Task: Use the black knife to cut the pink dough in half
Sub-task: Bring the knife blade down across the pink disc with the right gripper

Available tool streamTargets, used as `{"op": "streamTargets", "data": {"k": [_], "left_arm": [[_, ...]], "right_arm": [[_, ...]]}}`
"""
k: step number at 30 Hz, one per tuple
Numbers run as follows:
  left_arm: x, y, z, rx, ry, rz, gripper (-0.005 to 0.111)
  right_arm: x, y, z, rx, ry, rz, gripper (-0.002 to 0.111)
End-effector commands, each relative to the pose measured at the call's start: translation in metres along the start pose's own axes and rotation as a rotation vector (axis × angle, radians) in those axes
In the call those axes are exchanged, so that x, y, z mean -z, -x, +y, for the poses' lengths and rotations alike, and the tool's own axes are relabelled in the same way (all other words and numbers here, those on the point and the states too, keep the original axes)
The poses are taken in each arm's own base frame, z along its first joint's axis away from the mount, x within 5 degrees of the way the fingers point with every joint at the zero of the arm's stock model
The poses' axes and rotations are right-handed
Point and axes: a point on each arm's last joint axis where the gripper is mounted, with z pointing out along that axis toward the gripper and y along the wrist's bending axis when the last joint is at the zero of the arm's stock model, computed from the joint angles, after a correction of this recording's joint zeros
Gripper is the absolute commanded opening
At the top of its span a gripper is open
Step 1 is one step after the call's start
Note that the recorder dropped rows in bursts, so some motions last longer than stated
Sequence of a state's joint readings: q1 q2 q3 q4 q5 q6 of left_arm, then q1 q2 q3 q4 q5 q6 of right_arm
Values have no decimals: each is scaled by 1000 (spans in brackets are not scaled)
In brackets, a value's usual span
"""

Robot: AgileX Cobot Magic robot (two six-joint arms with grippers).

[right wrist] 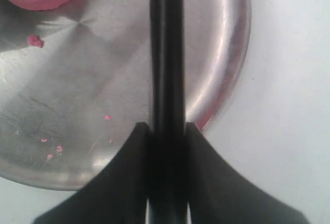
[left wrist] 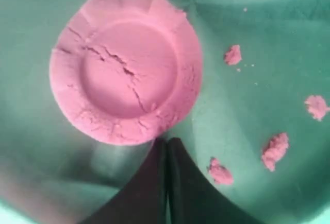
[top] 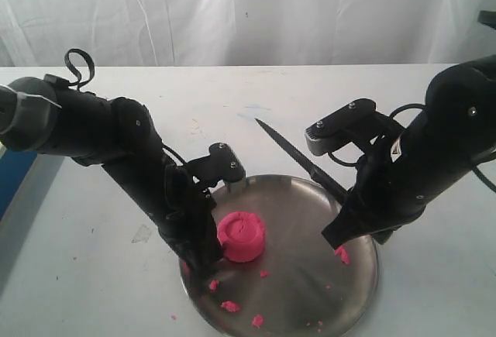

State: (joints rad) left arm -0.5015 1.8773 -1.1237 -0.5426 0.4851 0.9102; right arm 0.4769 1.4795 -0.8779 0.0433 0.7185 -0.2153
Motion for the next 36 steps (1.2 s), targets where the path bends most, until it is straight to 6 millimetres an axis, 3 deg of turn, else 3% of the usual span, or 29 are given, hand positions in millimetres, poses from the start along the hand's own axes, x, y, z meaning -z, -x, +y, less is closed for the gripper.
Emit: {"op": "streamTargets", "data": {"k": [1,8,13,23,28,36], "left_arm": [[29,10,-7,-60,16,-23,0],[66,19,-15,-111,84,-80,0],[73,23,-11,-67,160,-127,0],[34,22,-4,42,60,-148,0],[34,28,-3,135,56,-218,0],[37,30,1,143,103,-248,0]], "right_arm": [[-2,4,1,20,3,-11,0],[-13,3,20,129,147,26,0],[-30,3,29,189,197,75,0],[-31,2,41,316,232,88,0],[-31,2,41,333,232,86,0],[-32,5,38,307,198,57,0]]}}
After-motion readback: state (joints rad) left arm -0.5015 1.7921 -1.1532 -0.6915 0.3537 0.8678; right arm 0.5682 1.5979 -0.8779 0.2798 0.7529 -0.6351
